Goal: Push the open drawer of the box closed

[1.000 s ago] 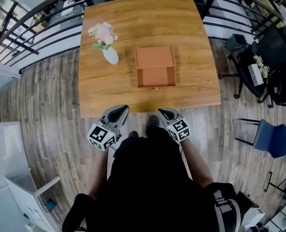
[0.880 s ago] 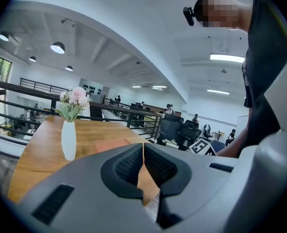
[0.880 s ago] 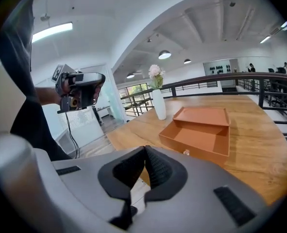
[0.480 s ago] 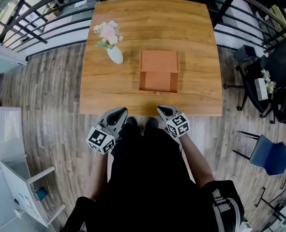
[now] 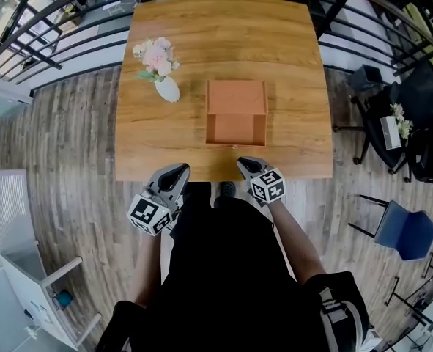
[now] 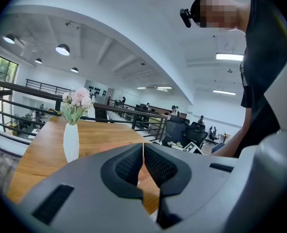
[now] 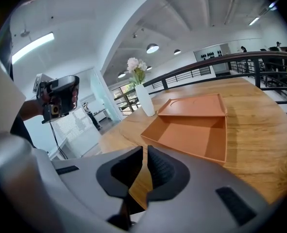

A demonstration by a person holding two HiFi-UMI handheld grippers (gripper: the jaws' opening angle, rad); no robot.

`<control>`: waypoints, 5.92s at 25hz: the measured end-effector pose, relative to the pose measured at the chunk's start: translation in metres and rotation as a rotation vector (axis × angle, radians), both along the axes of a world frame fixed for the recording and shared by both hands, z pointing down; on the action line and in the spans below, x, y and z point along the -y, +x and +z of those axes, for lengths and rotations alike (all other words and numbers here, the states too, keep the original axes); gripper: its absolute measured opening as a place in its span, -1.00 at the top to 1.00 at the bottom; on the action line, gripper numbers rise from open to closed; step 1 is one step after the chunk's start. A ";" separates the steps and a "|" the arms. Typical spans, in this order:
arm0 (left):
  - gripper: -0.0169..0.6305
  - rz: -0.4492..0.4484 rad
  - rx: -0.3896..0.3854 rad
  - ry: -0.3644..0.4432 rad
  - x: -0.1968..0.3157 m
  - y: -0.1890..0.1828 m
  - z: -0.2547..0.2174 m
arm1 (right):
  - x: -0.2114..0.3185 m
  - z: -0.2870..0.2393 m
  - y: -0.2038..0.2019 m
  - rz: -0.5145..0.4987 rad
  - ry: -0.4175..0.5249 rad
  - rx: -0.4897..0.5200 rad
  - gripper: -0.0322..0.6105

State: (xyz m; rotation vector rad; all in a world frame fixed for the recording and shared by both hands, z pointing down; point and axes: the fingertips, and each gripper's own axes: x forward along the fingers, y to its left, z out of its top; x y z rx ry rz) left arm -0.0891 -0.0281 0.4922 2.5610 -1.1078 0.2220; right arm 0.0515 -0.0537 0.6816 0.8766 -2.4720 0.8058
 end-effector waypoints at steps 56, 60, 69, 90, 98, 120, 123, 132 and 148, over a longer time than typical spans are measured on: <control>0.86 0.133 0.067 -0.037 0.144 -0.060 0.010 | 0.082 0.107 -0.013 0.192 -0.239 -0.186 0.66; 0.86 0.133 0.072 -0.026 0.150 -0.062 0.008 | 0.084 0.107 -0.013 0.184 -0.241 -0.184 0.66; 0.86 0.137 0.065 -0.027 0.151 -0.059 0.008 | 0.089 0.101 -0.013 0.206 -0.225 -0.173 0.66; 0.86 0.135 0.062 -0.041 0.140 -0.059 0.010 | 0.126 0.098 -0.012 0.256 -0.197 -0.165 0.66; 0.86 0.135 0.066 -0.040 0.141 -0.059 0.010 | 0.142 0.097 -0.011 0.258 -0.183 -0.166 0.65; 0.86 0.121 0.078 -0.038 0.145 -0.059 0.009 | 0.180 0.095 -0.013 0.275 -0.169 -0.145 0.65; 0.86 0.121 0.080 -0.043 0.145 -0.059 0.011 | 0.184 0.096 -0.012 0.275 -0.167 -0.145 0.65; 0.86 0.121 0.078 -0.042 0.148 -0.058 0.010 | 0.190 0.095 -0.014 0.279 -0.168 -0.133 0.65; 0.86 0.130 0.082 -0.041 0.142 -0.056 0.009 | 0.190 0.097 -0.013 0.276 -0.170 -0.124 0.65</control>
